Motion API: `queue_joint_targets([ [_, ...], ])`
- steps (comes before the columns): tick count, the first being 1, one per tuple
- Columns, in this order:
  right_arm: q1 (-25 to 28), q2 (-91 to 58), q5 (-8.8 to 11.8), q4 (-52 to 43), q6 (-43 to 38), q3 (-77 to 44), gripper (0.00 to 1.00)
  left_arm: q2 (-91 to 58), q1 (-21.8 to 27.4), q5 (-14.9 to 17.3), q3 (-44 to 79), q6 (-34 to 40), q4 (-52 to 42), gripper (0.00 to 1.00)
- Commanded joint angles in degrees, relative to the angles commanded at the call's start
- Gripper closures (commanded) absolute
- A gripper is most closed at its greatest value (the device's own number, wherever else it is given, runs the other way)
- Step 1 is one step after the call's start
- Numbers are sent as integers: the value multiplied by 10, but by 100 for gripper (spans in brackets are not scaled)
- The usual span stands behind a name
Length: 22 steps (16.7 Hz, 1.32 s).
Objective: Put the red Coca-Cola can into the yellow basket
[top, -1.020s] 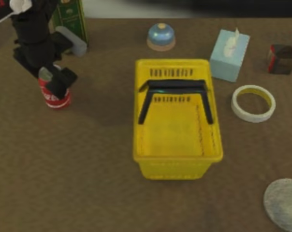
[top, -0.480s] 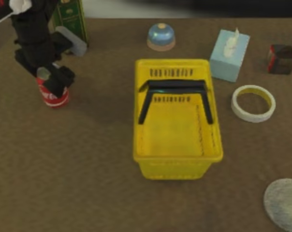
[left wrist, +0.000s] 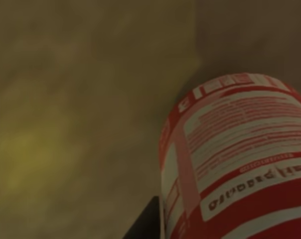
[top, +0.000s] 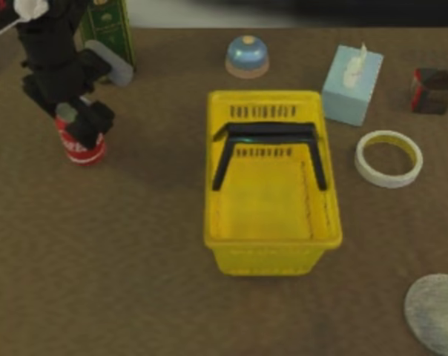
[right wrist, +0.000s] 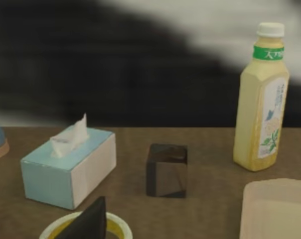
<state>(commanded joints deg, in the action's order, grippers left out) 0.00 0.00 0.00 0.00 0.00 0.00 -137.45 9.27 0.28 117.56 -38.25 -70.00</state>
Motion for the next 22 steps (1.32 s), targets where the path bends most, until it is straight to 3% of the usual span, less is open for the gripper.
queue_joint_targets([
  [3, 0, 0, 0, 0, 0, 0, 0, 2, 2, 15, -7, 7, 18, 100],
  [7, 0, 0, 0, 0, 0, 0, 0, 11, 13, 97, -44, 44, 128, 100],
  [11, 0, 0, 0, 0, 0, 0, 0, 30, 31, 231, -107, 107, 331, 100],
  [19, 0, 0, 0, 0, 0, 0, 0, 105, 69, 543, -277, 266, 836, 100],
  [22, 0, 0, 0, 0, 0, 0, 0, 140, 80, 639, -334, 314, 972, 100],
])
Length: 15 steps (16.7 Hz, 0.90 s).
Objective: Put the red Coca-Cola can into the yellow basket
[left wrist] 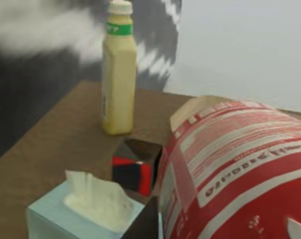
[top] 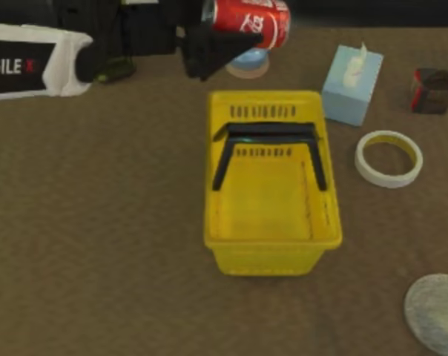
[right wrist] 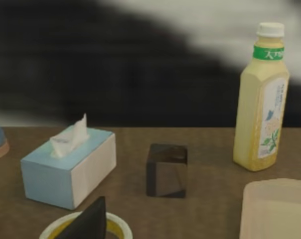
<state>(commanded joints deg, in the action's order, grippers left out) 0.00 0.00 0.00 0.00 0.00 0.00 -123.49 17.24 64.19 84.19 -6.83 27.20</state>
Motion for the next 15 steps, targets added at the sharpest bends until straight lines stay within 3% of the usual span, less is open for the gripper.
queue_joint_targets([
  [3, 0, 0, 0, 0, 0, 0, 0, 26, 7, 66, -37, 32, 82, 100],
  [5, 0, 0, 0, 0, 0, 0, 0, 35, 9, 87, -48, 41, 106, 100],
  [11, 0, 0, 0, 0, 0, 0, 0, 33, 6, 89, -48, 41, 110, 100],
  [15, 0, 0, 0, 0, 0, 0, 0, -13, 3, 92, -65, 42, 173, 100],
])
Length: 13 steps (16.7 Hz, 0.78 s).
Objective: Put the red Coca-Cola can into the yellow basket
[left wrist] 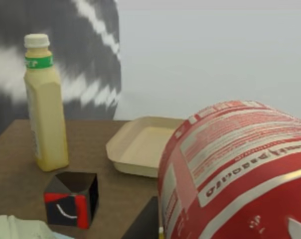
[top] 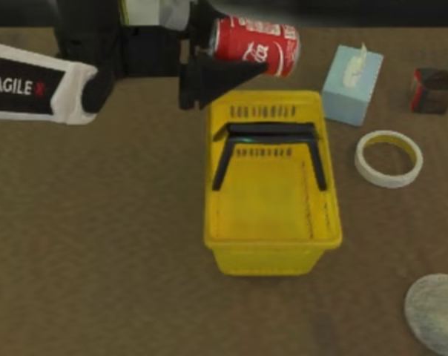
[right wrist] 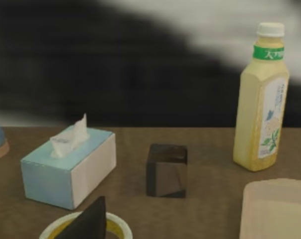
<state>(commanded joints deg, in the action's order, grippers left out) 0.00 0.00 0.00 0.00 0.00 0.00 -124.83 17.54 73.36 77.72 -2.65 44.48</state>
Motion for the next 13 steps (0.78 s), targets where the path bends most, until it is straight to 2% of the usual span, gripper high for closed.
queue_joint_targets([
  [5, 0, 0, 0, 0, 0, 0, 0, -72, -7, 0, -33, 3, 111, 100],
  [10, 0, 0, 0, 0, 0, 0, 0, -81, -9, -1, -38, 3, 123, 100],
  [13, 0, 0, 0, 0, 0, 0, 0, -81, -9, -1, -38, 3, 123, 77],
])
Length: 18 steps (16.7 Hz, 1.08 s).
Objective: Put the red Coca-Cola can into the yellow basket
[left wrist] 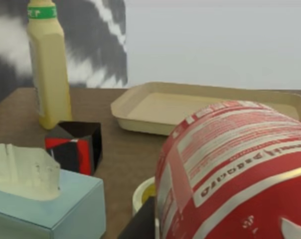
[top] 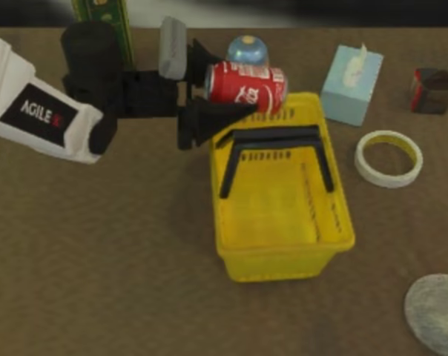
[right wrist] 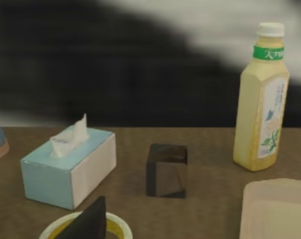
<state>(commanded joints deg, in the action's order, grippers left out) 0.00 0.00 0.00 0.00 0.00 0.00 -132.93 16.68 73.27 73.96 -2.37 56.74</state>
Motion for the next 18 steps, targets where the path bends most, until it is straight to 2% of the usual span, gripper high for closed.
queue_joint_targets([
  [10, 0, 0, 0, 0, 0, 0, 0, 0, 0, 0, 0, 0, 0, 2],
  [18, 0, 0, 0, 0, 0, 0, 0, 0, 0, 0, 0, 0, 0, 0],
])
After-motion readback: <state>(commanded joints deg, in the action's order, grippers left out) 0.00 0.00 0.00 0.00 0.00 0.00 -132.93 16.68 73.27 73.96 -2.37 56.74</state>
